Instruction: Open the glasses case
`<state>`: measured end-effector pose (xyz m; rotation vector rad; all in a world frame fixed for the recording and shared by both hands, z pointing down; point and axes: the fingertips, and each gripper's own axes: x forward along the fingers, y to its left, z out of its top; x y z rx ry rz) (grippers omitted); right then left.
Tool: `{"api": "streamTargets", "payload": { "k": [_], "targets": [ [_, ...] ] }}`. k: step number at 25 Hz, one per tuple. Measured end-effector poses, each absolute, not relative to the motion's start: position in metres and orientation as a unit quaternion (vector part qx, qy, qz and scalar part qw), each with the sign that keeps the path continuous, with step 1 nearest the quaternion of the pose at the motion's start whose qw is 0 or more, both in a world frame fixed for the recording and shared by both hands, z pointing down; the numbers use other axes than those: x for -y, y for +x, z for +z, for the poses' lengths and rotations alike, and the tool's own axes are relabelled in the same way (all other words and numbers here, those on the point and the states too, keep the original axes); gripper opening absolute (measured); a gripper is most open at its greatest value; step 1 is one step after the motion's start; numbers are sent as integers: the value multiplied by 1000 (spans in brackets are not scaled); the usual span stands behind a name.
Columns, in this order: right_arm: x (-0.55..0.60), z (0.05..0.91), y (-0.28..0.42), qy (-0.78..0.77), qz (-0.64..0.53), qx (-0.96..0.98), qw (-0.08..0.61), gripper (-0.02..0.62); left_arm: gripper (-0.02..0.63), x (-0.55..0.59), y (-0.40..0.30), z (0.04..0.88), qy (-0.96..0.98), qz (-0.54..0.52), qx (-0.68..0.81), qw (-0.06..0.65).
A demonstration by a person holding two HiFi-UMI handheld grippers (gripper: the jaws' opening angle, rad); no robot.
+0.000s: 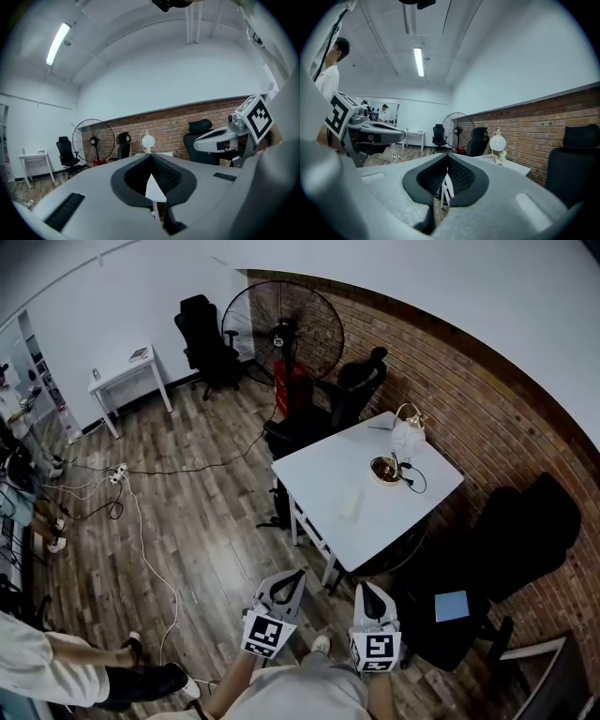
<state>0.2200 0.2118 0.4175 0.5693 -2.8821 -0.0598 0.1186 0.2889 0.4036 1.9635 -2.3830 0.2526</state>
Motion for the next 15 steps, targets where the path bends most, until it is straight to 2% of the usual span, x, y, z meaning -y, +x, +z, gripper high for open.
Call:
{"api": "streamTargets", "payload": {
  "k": [15],
  "targets": [
    [-105, 424, 176, 138, -10, 985, 104, 6, 2, -188, 83, 408, 593, 90, 800, 36]
  ]
}}
